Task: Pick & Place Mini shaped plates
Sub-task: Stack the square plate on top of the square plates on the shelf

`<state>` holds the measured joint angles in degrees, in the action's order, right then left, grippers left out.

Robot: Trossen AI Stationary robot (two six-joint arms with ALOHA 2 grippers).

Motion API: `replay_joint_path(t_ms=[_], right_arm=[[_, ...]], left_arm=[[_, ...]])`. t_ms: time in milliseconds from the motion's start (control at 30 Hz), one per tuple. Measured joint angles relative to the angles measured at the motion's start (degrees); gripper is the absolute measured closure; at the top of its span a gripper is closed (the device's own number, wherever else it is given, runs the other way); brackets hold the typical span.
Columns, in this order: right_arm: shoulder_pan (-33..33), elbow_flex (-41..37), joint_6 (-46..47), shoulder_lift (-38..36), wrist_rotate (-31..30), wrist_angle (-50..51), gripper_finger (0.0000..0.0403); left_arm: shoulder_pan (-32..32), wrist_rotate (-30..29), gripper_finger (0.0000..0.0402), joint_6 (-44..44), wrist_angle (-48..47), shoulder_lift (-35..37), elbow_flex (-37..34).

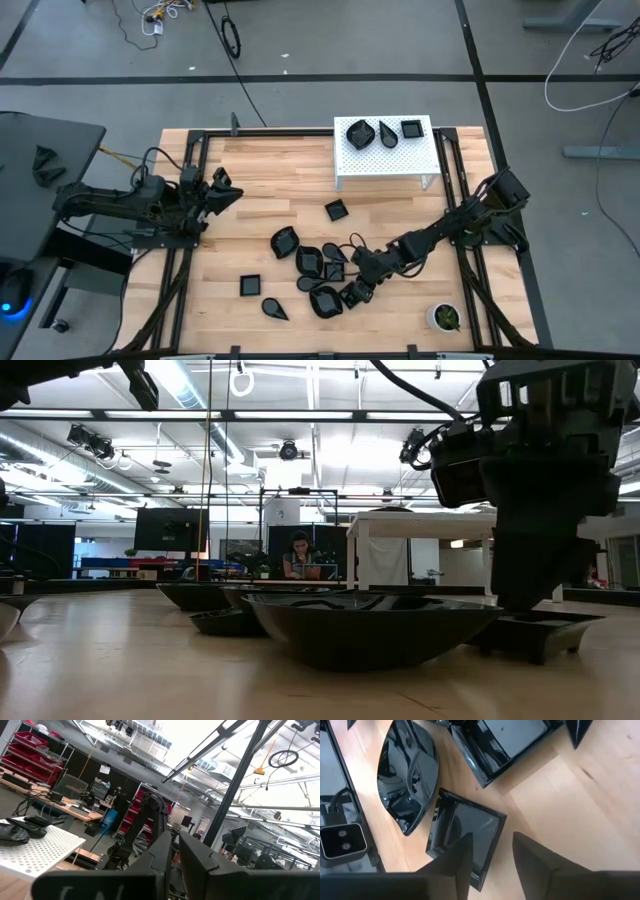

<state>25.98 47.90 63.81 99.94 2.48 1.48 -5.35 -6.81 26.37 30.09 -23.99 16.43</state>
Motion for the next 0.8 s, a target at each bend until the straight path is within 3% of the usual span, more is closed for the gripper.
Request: replay_joint_path(t_ms=[133,300,633,800], right_arm=[[0.8,0.0,-1.8,0.0,-0.1,0.5,0.0249],[1.2,0.0,-4.3,0.0,-0.7,0.4,0.0262],[1.1,0.0,-10.3,2.2,-0.7,-1.4,0.0307],[1.1,0.0,-10.5,0.9,-0.4,-0.9,0.0362]], left_arm=[[0.0,0.0,0.036,0.0,0.0,0.0,0.0],[0.0,0.0,0.036,0.0,0.0,0.0,0.0],[0.0,0.0,0.036,0.0,0.0,0.0,0.0],[0.0,0.0,0.036,0.0,0.0,0.0,0.0]])
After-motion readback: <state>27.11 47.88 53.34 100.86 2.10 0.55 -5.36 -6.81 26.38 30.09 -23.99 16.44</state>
